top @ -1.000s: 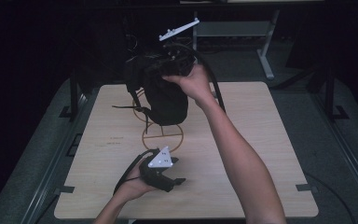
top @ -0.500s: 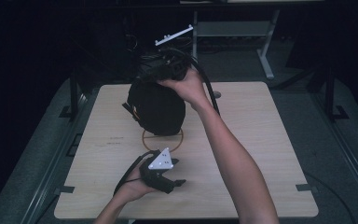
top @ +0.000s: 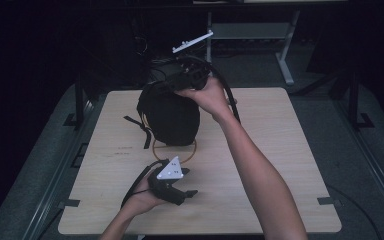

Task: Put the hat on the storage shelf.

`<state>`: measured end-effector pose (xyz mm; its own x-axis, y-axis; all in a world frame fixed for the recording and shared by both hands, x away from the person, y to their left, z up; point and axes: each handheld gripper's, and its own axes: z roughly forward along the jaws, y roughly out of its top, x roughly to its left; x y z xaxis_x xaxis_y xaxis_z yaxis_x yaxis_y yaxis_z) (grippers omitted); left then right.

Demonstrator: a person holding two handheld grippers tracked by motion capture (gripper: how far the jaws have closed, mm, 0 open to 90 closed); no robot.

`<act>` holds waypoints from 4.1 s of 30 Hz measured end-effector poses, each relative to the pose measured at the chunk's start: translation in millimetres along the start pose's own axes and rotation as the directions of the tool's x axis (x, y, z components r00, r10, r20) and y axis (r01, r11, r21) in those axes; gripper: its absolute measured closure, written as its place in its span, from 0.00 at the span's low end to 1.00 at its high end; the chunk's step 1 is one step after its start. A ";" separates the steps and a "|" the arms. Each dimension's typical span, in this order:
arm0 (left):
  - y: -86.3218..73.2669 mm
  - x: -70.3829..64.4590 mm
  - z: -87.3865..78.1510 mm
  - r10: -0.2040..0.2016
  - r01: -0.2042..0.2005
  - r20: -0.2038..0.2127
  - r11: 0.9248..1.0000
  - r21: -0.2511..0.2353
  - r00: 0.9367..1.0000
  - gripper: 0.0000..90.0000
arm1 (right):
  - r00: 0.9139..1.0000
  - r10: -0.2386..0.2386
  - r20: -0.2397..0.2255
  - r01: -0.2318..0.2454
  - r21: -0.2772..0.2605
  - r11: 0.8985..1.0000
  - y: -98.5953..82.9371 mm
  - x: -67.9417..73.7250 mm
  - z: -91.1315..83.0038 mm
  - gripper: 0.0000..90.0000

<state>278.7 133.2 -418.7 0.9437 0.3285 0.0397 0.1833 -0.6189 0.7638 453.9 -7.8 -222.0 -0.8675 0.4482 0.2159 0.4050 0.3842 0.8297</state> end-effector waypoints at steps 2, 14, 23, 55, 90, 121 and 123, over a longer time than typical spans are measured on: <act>-0.1 0.9 -1.1 -0.002 0.002 -0.003 1.000 0.001 1.000 0.31 | 1.000 0.003 -0.012 -0.003 -0.005 1.000 -2.3 0.0 -3.8 0.42; -0.6 -0.9 2.7 0.006 -0.005 -0.004 1.000 0.021 1.000 0.30 | 1.000 0.007 0.016 -0.007 -0.001 1.000 -21.8 -7.2 -35.9 0.35; -0.6 -0.7 2.9 0.003 -0.003 -0.003 1.000 0.018 1.000 0.30 | 0.999 0.035 0.038 -0.034 -0.019 0.999 -43.0 -18.0 -62.9 0.34; -0.6 -1.4 4.6 0.005 -0.005 -0.017 1.000 0.016 1.000 0.30 | 0.993 0.102 0.063 -0.099 -0.055 0.994 -116.3 -31.5 -114.4 0.31; -2.4 -1.4 6.4 -0.003 0.003 -0.017 1.000 0.031 1.000 0.30 | 0.975 0.198 0.096 -0.191 -0.075 0.979 -187.3 -51.9 -144.0 0.29; -3.9 -1.1 7.4 -0.007 0.007 -0.021 0.999 0.031 1.000 0.30 | 0.957 0.276 0.091 -0.269 -0.075 0.960 -244.1 -60.5 -152.1 0.28; -4.0 -1.2 7.6 -0.006 0.006 -0.021 0.999 0.033 1.000 0.30 | 0.955 0.283 0.092 -0.277 -0.071 0.958 -247.8 -61.5 -153.1 0.28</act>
<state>278.9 129.8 -426.7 0.9367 0.3466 0.0488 0.1983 -0.6403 0.7421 362.6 -254.1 -362.0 -0.6871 0.6111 0.3930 0.6078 0.1870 0.7718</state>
